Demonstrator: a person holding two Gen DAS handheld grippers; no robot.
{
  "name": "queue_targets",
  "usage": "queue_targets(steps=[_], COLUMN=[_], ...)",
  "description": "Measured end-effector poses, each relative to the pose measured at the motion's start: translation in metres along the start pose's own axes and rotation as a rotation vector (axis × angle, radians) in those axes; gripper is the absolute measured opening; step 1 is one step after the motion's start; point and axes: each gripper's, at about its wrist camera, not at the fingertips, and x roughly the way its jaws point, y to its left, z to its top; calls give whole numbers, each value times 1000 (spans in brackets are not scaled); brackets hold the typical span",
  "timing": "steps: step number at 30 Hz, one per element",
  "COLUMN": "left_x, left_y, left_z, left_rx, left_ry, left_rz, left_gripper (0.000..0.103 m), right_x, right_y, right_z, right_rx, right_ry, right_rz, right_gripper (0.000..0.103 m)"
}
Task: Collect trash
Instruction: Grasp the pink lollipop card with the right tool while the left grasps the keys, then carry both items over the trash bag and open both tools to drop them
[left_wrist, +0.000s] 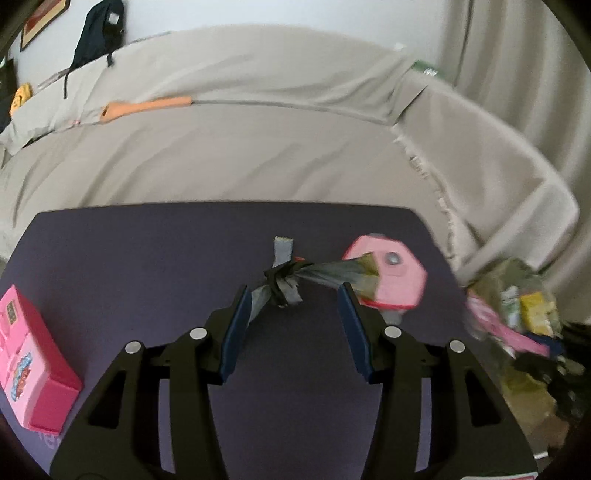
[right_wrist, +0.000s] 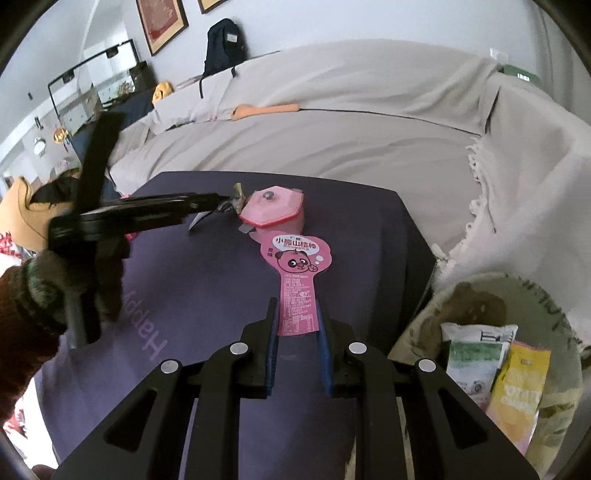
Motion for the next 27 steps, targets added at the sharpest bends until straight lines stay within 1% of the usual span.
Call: queue_targets(steps=[2, 3, 4, 5, 6, 7, 9, 10, 14, 19, 22, 27], left_x=[12, 16, 20, 22, 23, 23, 17, 9, -24, -76, -110, -147], left_y=[2, 3, 5, 7, 8, 9, 9, 9, 3, -18, -41, -90], left_z=[2, 3, 3, 2, 2, 2, 2, 3, 4, 2, 5, 10], left_rx=[-25, -36, -46, -55, -62, -72, -94, -96, -61, -10, 16, 59], left_ry=[27, 38, 47, 53, 58, 63, 53, 32, -25, -96, -144, -198], left_rz=[20, 30, 40, 48, 51, 52, 31, 21, 16, -1, -46, -153], left_gripper=[46, 44, 37, 32, 22, 18, 17, 17, 17, 17, 17, 17], right_x=[-3, -4, -4, -6, -6, -8, -13, -17, -33, -65, -90, -128], right_y=[-4, -5, -5, -5, -5, -4, -3, -3, -3, -4, -10, -27], right_z=[-4, -5, -7, -8, -9, -9, -9, -8, -2, 5, 6, 0], right_rx=[6, 4, 0, -5, -7, -6, -4, -8, -18, -30, -29, -16], right_ry=[-6, -8, -11, -16, -18, -20, -31, -40, -79, -151, -198, -258], right_rz=[7, 9, 9, 7, 8, 11, 17, 16, 10, -11, -36, -84], right_gripper=[19, 19, 19, 19, 19, 19, 19, 19, 19, 19, 19, 19])
